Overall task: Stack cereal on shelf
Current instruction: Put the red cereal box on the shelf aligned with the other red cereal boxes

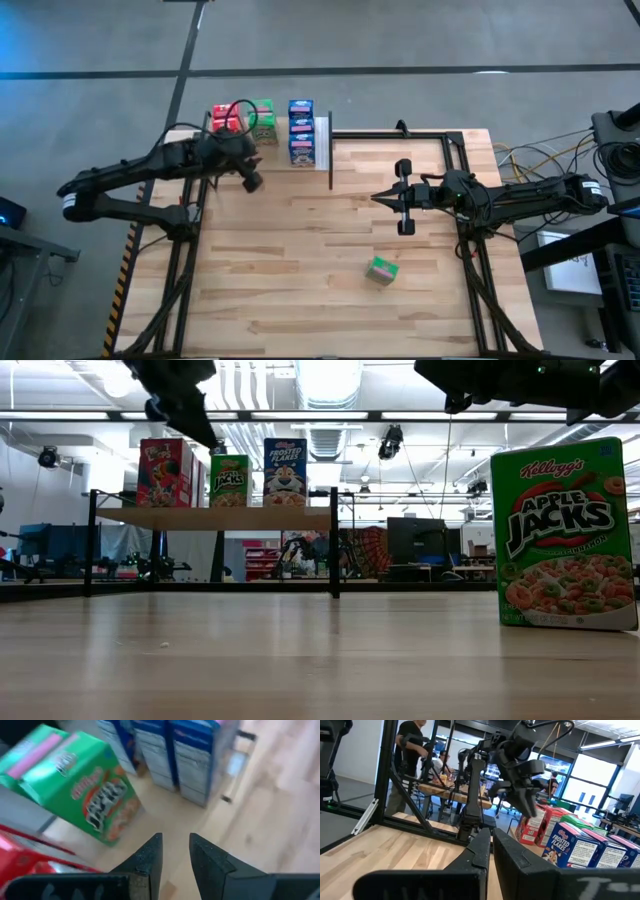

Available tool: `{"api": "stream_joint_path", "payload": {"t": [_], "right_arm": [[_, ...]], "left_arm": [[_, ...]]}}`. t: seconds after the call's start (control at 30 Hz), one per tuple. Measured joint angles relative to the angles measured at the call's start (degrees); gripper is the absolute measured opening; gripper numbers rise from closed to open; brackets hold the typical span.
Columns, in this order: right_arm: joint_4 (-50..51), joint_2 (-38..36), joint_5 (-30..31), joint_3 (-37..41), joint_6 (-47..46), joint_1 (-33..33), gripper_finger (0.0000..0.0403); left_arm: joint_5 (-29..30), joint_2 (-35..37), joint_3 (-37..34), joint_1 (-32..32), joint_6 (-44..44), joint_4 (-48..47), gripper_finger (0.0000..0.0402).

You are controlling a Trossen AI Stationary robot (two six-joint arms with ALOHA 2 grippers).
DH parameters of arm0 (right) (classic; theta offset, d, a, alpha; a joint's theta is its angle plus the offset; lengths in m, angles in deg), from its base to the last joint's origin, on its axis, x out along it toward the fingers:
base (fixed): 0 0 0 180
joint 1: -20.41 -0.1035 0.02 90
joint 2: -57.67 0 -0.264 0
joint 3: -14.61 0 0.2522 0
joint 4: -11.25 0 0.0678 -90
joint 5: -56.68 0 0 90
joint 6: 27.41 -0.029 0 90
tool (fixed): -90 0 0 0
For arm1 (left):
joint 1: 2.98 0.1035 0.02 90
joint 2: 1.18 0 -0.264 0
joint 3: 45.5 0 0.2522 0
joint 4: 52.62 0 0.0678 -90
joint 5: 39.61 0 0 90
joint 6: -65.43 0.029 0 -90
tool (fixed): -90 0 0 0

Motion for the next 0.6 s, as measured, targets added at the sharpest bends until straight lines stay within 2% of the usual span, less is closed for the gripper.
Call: {"api": "stream_joint_path", "payload": {"t": [0.1, 0.33, 0.6], "right_arm": [[0.01, 0.0, 0.0, 0.02, 0.02, 0.02, 0.0013], [0.1, 0.0, 0.02, 0.02, 0.11, 0.0, 0.0013], [0.15, 0.0, 0.0, 0.07, 0.08, 0.0, 0.0013]], "left_arm": [[4.59, -1.23, -0.46, 0.0, -0.42, 1.72, 0.008], [13.8, -3.71, -0.44, 0.02, -0.44, -2.48, 0.008], [14.82, -4.1, -0.43, 0.0, -0.44, -3.67, 0.008]]}}
